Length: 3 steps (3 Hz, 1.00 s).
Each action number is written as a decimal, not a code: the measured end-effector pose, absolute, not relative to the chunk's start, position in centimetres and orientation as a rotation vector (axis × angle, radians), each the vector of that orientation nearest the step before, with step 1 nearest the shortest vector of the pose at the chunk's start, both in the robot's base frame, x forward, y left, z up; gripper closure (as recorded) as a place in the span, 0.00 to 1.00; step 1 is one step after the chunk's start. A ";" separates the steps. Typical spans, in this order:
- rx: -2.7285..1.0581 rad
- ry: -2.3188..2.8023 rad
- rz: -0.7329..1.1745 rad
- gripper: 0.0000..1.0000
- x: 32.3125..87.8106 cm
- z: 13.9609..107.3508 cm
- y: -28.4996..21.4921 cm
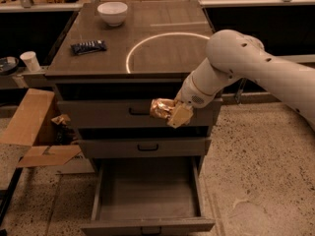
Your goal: Place orange can into bottom drawer
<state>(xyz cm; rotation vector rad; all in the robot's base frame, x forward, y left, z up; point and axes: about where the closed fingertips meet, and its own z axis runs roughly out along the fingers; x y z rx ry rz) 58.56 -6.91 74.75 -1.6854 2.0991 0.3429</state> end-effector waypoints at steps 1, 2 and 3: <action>-1.686 2.099 0.343 1.00 58.6 74.7 -6.9; -1.740 2.144 0.328 1.00 57.8 71.1 -6.9; -1.757 2.174 0.365 1.00 56.4 65.0 -7.7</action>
Offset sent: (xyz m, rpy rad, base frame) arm -0.0167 -0.0018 -0.0857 -0.1384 0.0921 0.0320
